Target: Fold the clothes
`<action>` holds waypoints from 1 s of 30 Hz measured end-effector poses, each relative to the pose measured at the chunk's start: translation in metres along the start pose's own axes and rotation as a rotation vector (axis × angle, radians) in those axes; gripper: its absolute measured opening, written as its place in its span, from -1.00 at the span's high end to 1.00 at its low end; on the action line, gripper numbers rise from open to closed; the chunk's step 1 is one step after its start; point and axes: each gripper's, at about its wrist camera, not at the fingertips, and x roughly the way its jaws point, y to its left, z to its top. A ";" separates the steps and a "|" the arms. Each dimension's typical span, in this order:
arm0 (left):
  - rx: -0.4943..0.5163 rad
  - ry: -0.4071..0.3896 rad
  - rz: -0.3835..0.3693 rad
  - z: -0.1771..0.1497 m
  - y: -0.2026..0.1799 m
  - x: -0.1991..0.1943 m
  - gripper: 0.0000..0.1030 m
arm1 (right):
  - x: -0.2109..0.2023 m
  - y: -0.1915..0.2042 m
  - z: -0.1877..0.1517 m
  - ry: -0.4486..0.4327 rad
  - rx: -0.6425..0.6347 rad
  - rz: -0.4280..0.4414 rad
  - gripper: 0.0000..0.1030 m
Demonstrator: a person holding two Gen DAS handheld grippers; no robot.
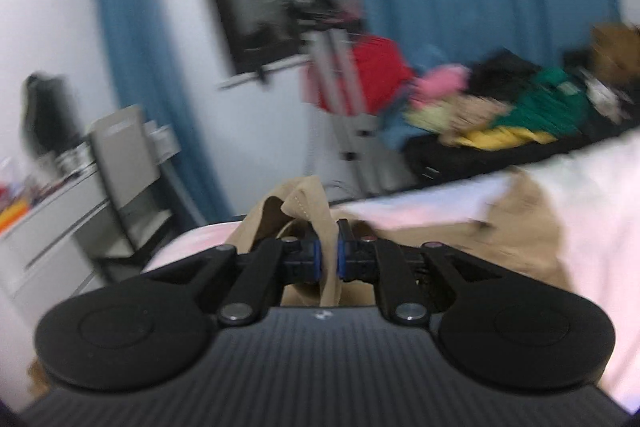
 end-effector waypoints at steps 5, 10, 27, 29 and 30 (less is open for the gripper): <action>0.051 0.020 -0.011 -0.008 -0.016 0.010 -0.75 | 0.011 -0.082 -0.023 0.076 0.183 -0.086 0.78; 0.094 0.048 -0.019 -0.015 -0.031 0.024 -0.75 | 0.020 -0.118 -0.046 0.142 0.231 -0.099 0.59; 0.103 0.092 -0.024 -0.023 -0.040 0.041 -0.75 | 0.011 -0.066 -0.030 0.109 -0.331 0.143 -0.14; 0.114 0.096 -0.025 -0.025 -0.042 0.042 -0.75 | 0.028 -0.058 -0.031 0.146 -0.366 0.127 -0.14; 0.119 0.098 -0.026 -0.026 -0.043 0.043 -0.75 | 0.034 -0.055 -0.033 0.164 -0.384 0.121 -0.14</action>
